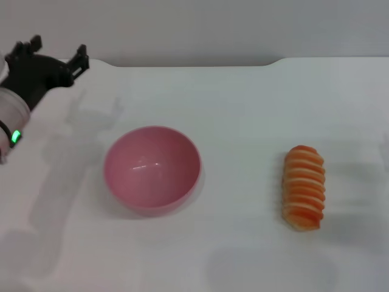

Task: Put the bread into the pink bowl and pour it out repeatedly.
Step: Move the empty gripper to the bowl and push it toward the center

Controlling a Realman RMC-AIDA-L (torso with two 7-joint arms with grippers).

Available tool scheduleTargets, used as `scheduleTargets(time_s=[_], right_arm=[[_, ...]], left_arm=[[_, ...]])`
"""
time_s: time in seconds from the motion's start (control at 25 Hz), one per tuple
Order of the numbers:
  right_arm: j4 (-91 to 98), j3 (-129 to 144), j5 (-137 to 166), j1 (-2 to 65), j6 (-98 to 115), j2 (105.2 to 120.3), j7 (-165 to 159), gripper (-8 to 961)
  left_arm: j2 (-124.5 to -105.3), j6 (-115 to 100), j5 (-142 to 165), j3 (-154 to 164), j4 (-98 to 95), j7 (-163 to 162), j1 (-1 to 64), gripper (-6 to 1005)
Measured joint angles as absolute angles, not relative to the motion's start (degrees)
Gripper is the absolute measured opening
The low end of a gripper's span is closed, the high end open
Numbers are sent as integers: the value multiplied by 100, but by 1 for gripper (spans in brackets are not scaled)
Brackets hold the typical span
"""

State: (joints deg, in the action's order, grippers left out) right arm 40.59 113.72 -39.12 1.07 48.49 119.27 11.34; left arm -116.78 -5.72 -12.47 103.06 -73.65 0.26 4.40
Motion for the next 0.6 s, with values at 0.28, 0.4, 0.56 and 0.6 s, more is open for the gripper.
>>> scheduleTargets(time_s=[0.28, 0.4, 0.56, 0.6], right_arm=[[4060, 11373, -3912, 110, 4754, 11926, 1134, 739], [4060, 11373, -3911, 128, 4730, 11923, 1134, 739], [4067, 11373, -3911, 143, 4722, 11918, 1134, 739], [4069, 11373, -3911, 145, 4721, 11918, 1134, 739]], left_arm=[[-11758, 1765, -737, 10061, -8981, 35, 331, 858], [-11769, 2959, -731, 10204, -9771, 284, 270, 859], [-11782, 4040, -729, 10404, -10384, 478, 211, 859], [-11782, 4228, -738, 10429, -10500, 478, 196, 859]])
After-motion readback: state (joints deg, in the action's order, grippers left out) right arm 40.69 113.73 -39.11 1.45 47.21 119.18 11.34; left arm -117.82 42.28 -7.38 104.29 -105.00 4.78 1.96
